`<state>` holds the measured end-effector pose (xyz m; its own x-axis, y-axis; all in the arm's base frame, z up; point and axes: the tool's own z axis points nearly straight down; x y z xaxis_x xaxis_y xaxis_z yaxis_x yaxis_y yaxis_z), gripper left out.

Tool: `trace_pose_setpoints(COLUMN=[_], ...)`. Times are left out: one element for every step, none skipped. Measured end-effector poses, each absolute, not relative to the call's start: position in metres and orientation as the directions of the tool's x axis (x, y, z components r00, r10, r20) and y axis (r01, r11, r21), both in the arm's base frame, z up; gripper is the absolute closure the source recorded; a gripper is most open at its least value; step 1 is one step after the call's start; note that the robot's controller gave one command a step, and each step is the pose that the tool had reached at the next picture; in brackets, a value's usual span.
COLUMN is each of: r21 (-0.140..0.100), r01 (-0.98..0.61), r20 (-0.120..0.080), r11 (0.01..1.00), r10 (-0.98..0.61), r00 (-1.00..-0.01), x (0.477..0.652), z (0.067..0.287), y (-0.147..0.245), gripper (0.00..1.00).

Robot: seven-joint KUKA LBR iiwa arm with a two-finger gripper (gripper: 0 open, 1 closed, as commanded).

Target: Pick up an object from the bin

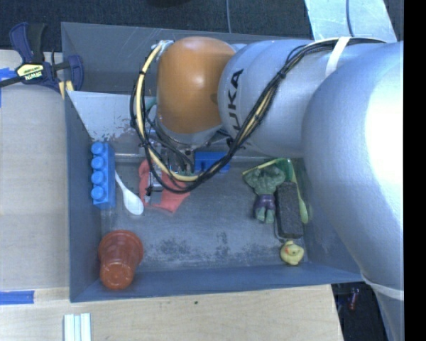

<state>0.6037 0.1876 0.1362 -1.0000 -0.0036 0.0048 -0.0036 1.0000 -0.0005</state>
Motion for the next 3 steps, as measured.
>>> trace_pose_setpoints(r21=[0.001,0.001,0.001], r01=[0.0,0.019,0.036], r20=[-0.002,-0.001,-0.004], r11=[1.0,1.0,0.999], r10=[0.0,0.019,0.036], r00=[-1.0,-1.0,-0.999], x=[0.605,0.601,0.608], z=[0.141,0.134,0.107], y=[0.187,0.133,0.065], gripper=[0.0,0.0,0.0])
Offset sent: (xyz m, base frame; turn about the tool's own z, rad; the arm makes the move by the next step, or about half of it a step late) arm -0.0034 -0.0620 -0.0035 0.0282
